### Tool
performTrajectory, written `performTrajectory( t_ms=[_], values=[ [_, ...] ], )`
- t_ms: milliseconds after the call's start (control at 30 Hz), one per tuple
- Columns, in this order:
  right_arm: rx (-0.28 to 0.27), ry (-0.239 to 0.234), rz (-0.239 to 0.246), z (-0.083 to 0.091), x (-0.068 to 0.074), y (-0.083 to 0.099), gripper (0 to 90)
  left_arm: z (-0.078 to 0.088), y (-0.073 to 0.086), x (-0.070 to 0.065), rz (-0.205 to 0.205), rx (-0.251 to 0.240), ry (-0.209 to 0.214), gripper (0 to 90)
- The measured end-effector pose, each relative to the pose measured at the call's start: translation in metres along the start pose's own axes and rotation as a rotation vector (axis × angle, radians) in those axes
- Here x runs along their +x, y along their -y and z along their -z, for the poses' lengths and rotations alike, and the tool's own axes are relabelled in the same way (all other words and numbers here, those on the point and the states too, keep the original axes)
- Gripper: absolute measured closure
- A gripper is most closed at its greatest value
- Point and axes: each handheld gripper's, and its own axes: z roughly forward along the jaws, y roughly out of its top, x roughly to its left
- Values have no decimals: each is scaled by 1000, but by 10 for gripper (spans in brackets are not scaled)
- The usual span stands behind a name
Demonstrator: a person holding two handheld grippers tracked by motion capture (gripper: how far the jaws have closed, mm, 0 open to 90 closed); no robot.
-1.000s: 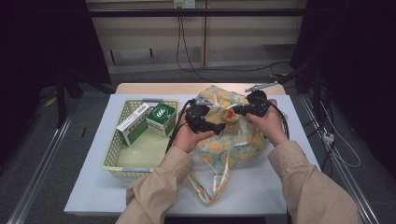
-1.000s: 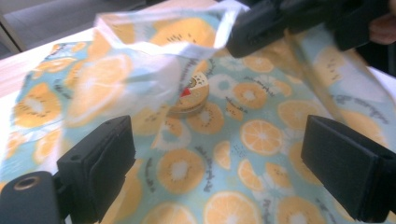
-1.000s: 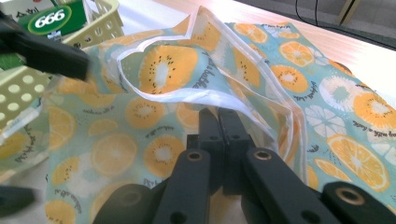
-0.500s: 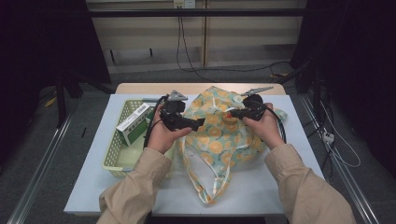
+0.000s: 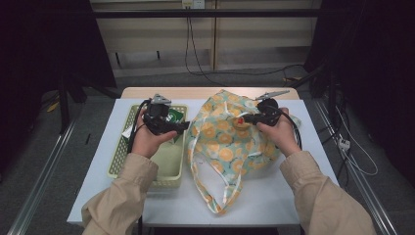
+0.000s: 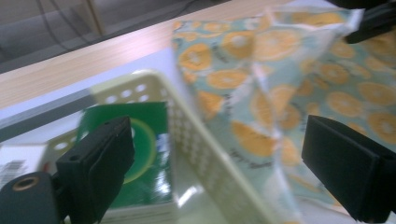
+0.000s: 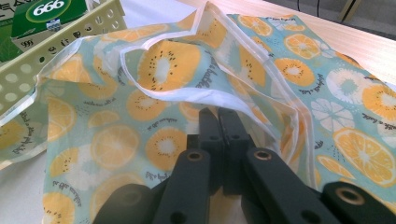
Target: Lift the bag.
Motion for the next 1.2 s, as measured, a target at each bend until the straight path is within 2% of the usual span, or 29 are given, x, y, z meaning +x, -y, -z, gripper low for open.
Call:
performTrajectory(
  t_ms=[33, 67, 133, 200, 267, 400, 467, 533, 700, 767, 833, 1167, 1200],
  values=[
    [-1, -1, -2, 0, 0, 0, 900, -1, 1, 3, 12, -1, -16, 87],
    [-1, -1, -3, 0, 0, 0, 900, -1, 2, 7, -6, 13, -25, 83],
    [-1, -1, -4, 1, -1, 0, 900, -5, 5, 12, 22, -2, -37, 85],
    [-2, -1, -9, 1, -2, 0, 900, -8, 8, 18, 27, 8, -46, 84],
    [-2, -2, -11, 1, -2, 0, 900, -12, 10, 24, 14, 33, -58, 82],
    [-6, -10, -6, 1, -1, 0, 900, -20, 15, 31, 22, 41, -70, 86],
    [-5, -12, -5, 1, -1, 0, 900, -23, 18, 34, 24, 65, -78, 86],
    [-8, -14, -7, 1, -1, 0, 900, -26, 19, 36, 9, 77, -92, 87],
    [-5, -19, -10, 0, -2, 2, 900, -33, 22, 37, 9, 83, -103, 91],
    [-3, -19, -14, -1, -3, 3, 900, -35, 22, 39, -14, 100, -113, 73],
    [-5, -19, -12, -2, -3, 4, 900, -38, 23, 39, -27, 99, -119, 66],
    [-3, -18, -14, -2, -5, 4, 900, -45, 23, 39, -31, 75, -156, 68],
    [-4, -19, -15, -2, -5, 4, 900, -44, 23, 40, -50, 89, -160, 68]
  ],
)
